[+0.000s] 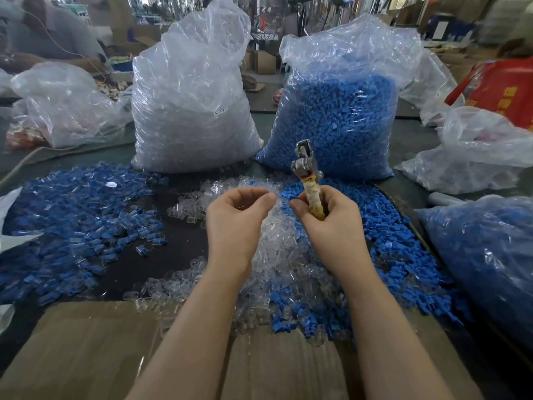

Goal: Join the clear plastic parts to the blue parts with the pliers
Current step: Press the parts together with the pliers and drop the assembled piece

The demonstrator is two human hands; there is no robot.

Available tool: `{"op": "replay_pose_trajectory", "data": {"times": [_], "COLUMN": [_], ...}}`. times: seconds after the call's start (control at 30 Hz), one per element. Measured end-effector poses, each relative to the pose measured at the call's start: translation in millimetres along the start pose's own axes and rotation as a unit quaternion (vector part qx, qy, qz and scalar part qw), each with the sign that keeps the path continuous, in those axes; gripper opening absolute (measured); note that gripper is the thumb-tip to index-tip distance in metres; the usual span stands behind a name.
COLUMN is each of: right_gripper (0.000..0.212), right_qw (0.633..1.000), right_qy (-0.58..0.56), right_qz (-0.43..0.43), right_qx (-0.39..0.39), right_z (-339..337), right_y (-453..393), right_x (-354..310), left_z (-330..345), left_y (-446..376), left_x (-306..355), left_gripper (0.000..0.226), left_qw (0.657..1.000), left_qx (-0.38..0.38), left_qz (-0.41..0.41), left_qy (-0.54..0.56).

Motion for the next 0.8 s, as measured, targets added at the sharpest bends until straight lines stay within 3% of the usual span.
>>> {"op": "replay_pose_trajectory", "data": {"times": [0.4, 0.8], "right_gripper": [0.017, 0.031], "right_qw": [1.0, 0.998], "right_qy": [0.019, 0.062], "right_qz": [-0.013, -0.019], "right_qx": [-0.009, 0.021], "right_z": [3.9, -1.3], "right_y": [2.4, 2.3], "right_x": [-4.1, -10.3], "left_z": [7.0, 11.5], "left_y": [4.9, 13.4], "left_x": [-0.1, 15.7], "left_gripper": [0.011, 0.017], "left_qw": [0.999, 0.991], "left_qx": [-0.021, -0.003], "left_qz": [-0.015, 0.103], "left_qy": [0.044, -0.085]}}
Point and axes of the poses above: each hand's wrist, its own y-axis away from the middle knuckle, its own z-axis out of the palm, x = y × z, the point moved 8 cm from there along -y, towards the middle knuckle, and after that the axes turned 12 degrees about -z, right-handed, at the moved point
